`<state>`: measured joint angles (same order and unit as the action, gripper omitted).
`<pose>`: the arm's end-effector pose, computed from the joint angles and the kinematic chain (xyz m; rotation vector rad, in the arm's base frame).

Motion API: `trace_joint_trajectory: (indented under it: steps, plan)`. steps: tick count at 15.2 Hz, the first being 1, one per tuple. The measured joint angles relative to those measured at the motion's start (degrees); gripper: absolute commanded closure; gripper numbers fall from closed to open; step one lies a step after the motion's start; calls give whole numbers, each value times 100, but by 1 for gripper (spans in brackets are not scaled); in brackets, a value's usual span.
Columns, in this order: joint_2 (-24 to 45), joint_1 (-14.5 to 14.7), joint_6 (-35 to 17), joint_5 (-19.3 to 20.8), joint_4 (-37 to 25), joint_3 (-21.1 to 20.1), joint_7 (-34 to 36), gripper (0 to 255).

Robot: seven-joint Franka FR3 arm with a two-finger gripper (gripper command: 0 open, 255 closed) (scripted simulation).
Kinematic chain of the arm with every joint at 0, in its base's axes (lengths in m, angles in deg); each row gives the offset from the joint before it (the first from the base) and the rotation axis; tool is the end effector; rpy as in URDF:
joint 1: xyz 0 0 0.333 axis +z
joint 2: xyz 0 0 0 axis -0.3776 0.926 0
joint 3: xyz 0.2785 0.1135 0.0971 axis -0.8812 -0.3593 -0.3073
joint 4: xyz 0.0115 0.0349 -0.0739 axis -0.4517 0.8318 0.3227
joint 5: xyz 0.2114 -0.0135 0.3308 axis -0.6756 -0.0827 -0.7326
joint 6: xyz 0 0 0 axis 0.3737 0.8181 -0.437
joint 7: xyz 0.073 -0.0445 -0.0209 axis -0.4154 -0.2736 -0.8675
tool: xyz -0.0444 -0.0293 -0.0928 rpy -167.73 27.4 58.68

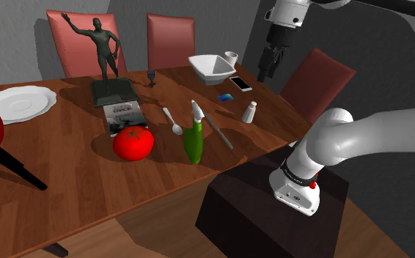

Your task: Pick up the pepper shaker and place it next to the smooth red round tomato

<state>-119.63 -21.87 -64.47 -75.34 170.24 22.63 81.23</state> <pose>0.2839 -0.0022 0.5685 -2.9736 -0.0351 0.1567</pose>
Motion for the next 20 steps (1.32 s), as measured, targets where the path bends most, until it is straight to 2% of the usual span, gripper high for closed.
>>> trace_joint_trajectory:
  steps: [3,7,13,18,20]
  plan:
    - [-62,-14,-211,126,228,19,-131,0]
    - [-212,-87,-904,547,907,121,-544,0]
    - [-130,-273,-2294,1246,1896,345,-1128,0]
    - [374,-554,-3658,1926,2437,644,-1584,0]
    - [534,-606,-3960,2054,2503,703,-1656,0]
